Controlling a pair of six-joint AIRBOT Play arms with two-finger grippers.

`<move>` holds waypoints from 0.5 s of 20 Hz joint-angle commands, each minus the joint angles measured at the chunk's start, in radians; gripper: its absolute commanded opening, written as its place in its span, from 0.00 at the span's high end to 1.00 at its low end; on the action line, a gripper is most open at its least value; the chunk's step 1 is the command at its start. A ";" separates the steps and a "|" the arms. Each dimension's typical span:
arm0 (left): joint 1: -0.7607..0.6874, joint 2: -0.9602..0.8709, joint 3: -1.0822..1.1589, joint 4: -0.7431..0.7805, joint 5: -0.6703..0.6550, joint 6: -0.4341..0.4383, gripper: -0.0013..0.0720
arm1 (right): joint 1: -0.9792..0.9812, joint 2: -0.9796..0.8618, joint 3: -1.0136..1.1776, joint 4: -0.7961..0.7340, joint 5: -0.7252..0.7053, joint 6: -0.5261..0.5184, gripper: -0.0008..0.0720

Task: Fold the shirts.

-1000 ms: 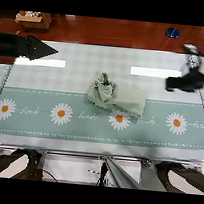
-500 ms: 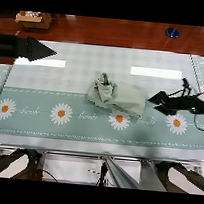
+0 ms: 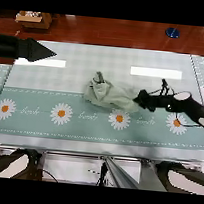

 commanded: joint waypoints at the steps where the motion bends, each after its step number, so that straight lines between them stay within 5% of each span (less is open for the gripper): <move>1: 0.001 0.000 0.000 0.001 0.000 0.002 0.94 | -0.054 0.110 0.146 -0.098 0.156 -0.037 0.95; 6: 0.001 -0.002 0.000 0.001 0.001 0.002 0.94 | -0.285 0.372 0.418 -0.582 0.415 0.241 0.95; 10: 0.001 -0.002 0.000 0.005 0.001 0.006 0.94 | -0.531 0.475 0.499 -0.880 0.644 0.258 0.95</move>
